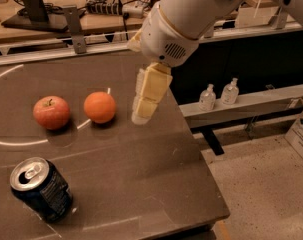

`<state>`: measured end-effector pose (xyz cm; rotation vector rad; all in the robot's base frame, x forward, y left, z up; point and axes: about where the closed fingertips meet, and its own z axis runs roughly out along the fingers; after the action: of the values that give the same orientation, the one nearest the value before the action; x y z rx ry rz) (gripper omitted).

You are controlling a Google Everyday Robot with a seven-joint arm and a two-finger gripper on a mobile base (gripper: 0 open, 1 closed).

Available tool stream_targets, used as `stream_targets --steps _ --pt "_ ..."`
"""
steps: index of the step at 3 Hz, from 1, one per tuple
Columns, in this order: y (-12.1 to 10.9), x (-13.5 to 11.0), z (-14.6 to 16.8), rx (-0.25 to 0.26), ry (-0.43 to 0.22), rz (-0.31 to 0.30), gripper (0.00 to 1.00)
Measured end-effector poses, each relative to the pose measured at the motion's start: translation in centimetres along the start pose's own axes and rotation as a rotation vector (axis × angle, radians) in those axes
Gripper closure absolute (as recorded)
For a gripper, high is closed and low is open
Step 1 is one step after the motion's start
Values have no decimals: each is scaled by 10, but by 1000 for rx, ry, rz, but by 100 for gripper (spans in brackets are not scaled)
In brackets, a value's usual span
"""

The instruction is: Pick apple

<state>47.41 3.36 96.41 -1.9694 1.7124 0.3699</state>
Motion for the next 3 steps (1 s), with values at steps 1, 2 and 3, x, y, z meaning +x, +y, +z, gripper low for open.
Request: stream_targets --steps 1,2,3 --pt "-9 -39 27 -33 -69 -49 0" --pt "-18 -80 73 -55 -100 -102 0" --pt "-20 -99 104 -71 -75 -87 0"
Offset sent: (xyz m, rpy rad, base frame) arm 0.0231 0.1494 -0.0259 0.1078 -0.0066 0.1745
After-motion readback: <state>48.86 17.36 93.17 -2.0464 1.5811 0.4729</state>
